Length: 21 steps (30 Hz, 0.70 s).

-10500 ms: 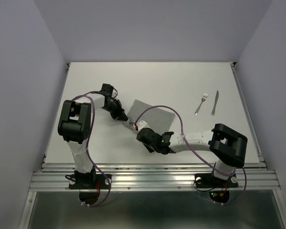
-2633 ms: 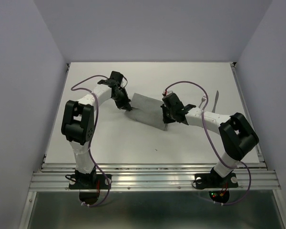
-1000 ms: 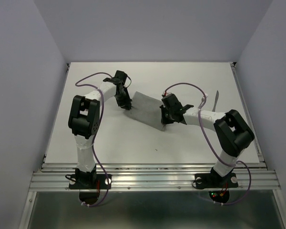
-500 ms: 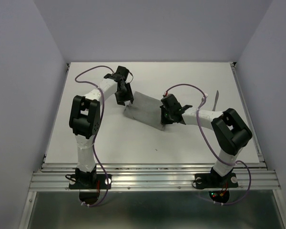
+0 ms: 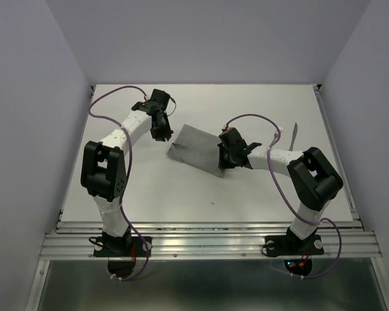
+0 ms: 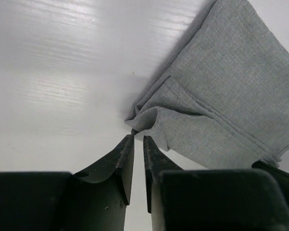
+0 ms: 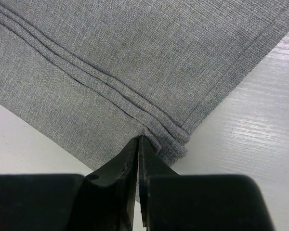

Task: Fold the napkin into a case and place the utensils inside
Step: Fold the 2/3-rectangle-folded napkin at the center of the board.

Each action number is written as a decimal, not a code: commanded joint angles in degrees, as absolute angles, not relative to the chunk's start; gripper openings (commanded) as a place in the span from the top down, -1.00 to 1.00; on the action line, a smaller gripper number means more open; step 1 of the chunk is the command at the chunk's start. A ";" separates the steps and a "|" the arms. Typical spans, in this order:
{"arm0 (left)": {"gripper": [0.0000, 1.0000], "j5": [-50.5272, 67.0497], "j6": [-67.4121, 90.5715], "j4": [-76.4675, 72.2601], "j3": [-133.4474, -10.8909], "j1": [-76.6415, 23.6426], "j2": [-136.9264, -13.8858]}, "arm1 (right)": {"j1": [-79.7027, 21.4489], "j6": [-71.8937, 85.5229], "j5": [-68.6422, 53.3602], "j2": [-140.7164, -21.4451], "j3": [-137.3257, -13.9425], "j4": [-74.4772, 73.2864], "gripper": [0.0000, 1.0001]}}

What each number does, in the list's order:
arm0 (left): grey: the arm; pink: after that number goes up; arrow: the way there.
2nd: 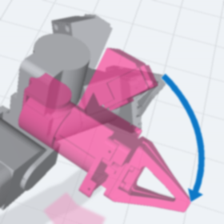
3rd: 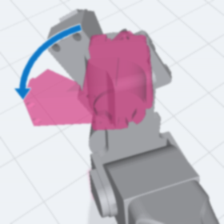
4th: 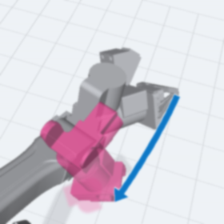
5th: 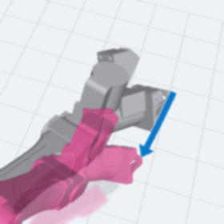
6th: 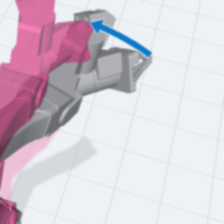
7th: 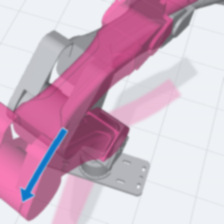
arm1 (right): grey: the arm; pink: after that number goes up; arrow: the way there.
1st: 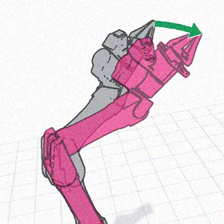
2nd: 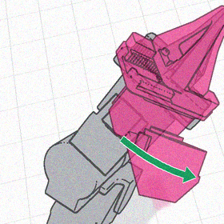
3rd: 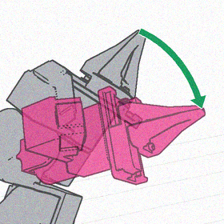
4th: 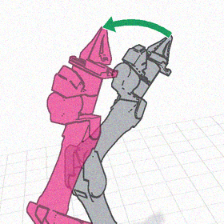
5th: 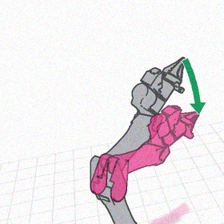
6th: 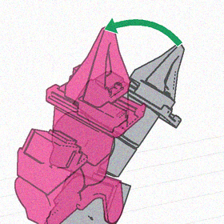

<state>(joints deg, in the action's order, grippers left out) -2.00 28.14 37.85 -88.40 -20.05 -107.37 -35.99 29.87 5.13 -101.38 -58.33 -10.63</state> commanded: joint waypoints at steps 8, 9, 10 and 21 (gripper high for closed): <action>0.24 -9.14 35.15 34.90 -79.90 -26.72 -101.69 | -36.12 29.88 4.57 -102.22 -58.01 -11.08 0.81; 0.18 -9.49 35.50 34.11 -79.37 -27.15 -101.60 | -36.12 29.80 4.57 -102.22 -58.01 -11.16 0.81; 0.18 -9.49 35.59 33.75 -79.37 -27.42 -101.60 | -36.12 29.79 4.57 -102.13 -58.01 -11.25 0.81; 0.17 -12.30 35.60 34.19 -82.70 -28.30 -107.75 | -36.12 29.53 4.48 -102.13 -57.92 -11.25 0.81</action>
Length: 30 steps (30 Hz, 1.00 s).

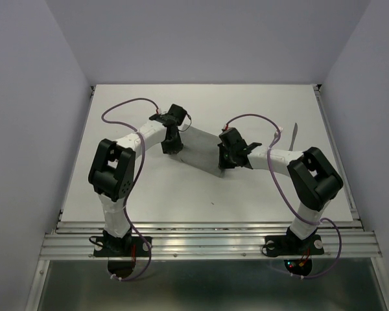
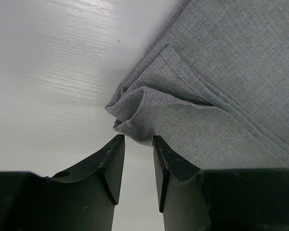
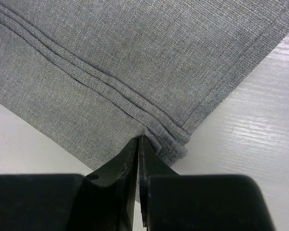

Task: Fold the napkin into a case and place the utensils inside
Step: Fold the 2/3-rectangle-folded napkin at the center of the board.

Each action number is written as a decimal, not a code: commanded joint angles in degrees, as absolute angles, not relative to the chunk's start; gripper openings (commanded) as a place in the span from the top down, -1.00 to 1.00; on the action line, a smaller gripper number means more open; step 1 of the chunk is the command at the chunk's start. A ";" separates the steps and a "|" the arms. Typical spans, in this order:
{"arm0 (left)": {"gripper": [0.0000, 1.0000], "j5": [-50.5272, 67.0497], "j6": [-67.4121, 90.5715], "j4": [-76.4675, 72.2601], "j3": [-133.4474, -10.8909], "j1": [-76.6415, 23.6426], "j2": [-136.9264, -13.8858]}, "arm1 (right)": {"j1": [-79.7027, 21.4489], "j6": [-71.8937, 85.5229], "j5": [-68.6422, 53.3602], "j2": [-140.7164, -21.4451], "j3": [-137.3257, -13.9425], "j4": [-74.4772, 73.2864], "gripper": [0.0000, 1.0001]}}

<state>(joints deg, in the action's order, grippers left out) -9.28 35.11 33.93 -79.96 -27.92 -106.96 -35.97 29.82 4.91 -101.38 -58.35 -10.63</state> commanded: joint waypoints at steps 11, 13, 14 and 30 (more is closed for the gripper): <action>0.35 -12.74 35.24 33.66 -84.29 -28.21 -110.56 | -36.12 29.53 4.48 -101.87 -57.74 -11.16 0.80; 0.39 -12.92 35.07 33.57 -84.64 -28.21 -111.00 | -36.12 29.53 4.48 -101.78 -57.66 -11.16 0.81; 0.43 -13.09 35.07 33.66 -84.90 -28.21 -111.35 | -36.12 29.53 4.48 -101.78 -57.66 -11.25 0.80; 1.00 -12.83 32.78 35.77 -90.17 -28.30 -112.15 | -36.12 29.88 5.89 -99.49 -56.86 -11.60 0.80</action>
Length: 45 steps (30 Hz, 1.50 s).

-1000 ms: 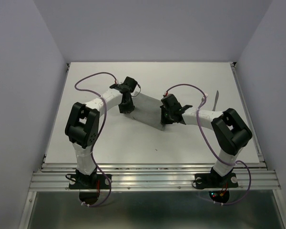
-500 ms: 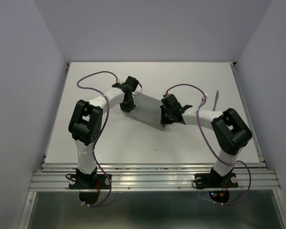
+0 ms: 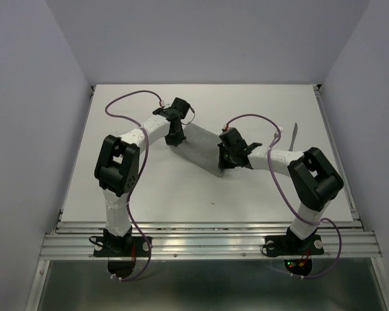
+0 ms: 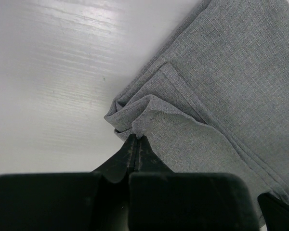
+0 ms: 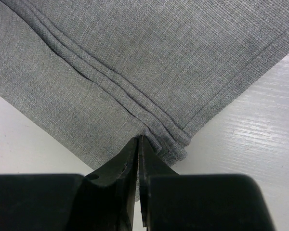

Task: Fold the napkin into a case and place the utensils inside
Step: Fold the 2/3-rectangle-folded napkin at the center of the board.

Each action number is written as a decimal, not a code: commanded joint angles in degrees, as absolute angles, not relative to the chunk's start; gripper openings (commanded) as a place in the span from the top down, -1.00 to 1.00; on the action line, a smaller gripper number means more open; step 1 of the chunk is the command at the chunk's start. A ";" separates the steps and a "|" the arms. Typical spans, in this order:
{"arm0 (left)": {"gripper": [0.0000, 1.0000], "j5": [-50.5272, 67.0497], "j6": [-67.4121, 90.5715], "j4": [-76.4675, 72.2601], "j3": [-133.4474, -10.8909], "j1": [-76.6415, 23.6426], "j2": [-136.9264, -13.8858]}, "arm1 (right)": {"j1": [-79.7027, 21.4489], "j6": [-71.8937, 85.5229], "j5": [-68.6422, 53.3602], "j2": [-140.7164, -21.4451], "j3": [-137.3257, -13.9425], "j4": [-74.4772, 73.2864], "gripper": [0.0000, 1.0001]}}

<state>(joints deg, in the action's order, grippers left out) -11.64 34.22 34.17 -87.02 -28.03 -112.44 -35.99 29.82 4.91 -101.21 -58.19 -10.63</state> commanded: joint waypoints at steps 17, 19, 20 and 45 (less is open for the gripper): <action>1.00 -11.87 30.24 37.71 -100.19 -28.21 -123.22 | -36.12 29.27 6.15 -98.79 -58.10 -12.04 0.63; 0.94 -11.60 29.97 37.71 -100.72 -28.21 -123.84 | -36.12 29.09 6.41 -97.74 -58.18 -12.04 0.56; 0.91 -11.51 29.80 37.71 -100.81 -28.21 -124.27 | -36.12 28.92 6.68 -97.30 -58.27 -11.95 0.54; 0.78 -10.72 29.18 38.06 -100.72 -28.21 -124.72 | -36.12 30.67 -2.63 -111.26 -77.08 -8.35 0.46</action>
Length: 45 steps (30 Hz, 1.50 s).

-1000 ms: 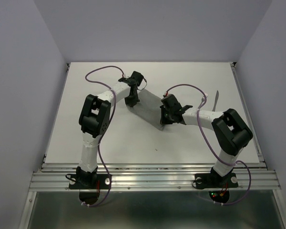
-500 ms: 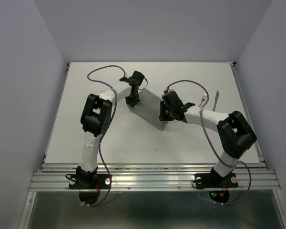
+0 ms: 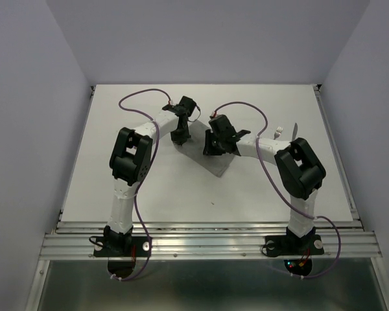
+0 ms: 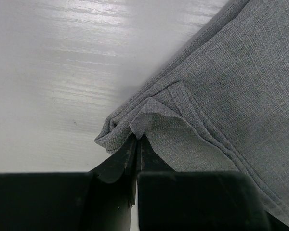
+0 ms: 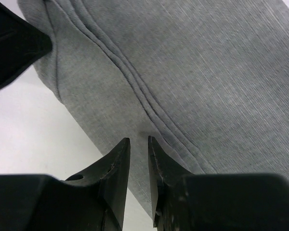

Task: Fold the napkin into a case and place the utensils inside
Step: Fold the 2/3-rectangle-folded napkin at the center of the board, then smooth out the 2/3-rectangle-folded napkin at the center of the board.

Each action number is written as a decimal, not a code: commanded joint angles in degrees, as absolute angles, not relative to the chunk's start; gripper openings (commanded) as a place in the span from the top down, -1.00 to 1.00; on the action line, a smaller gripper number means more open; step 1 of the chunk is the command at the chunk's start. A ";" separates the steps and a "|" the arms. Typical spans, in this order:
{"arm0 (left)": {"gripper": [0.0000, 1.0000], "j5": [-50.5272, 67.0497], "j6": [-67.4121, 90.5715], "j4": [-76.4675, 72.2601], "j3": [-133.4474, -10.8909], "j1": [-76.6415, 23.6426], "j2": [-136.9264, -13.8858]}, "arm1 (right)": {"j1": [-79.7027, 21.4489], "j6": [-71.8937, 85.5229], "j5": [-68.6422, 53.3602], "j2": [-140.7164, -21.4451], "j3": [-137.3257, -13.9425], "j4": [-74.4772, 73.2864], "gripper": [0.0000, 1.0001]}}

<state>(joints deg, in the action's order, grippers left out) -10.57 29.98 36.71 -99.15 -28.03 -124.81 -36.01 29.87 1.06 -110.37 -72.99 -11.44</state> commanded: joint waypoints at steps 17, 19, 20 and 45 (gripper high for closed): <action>0.07 -10.28 28.83 39.11 -100.29 -28.21 -119.19 | -36.12 34.63 -6.76 -116.46 -70.67 -3.35 0.47; -0.02 -10.02 28.83 39.20 -99.41 -28.21 -117.69 | -36.12 34.19 -7.38 -115.32 -68.66 -3.08 0.48; -0.02 -9.85 28.83 39.29 -99.14 -28.21 -116.90 | -36.12 34.02 -7.47 -114.88 -67.95 -3.08 0.48; 0.22 -6.07 31.72 23.57 -67.43 -28.48 -83.59 | -36.12 26.98 -14.06 -102.92 -55.37 -9.76 0.48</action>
<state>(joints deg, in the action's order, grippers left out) -4.32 30.11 29.89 -71.59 -28.12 -87.24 -35.97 29.04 -14.66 -102.89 -56.38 -4.49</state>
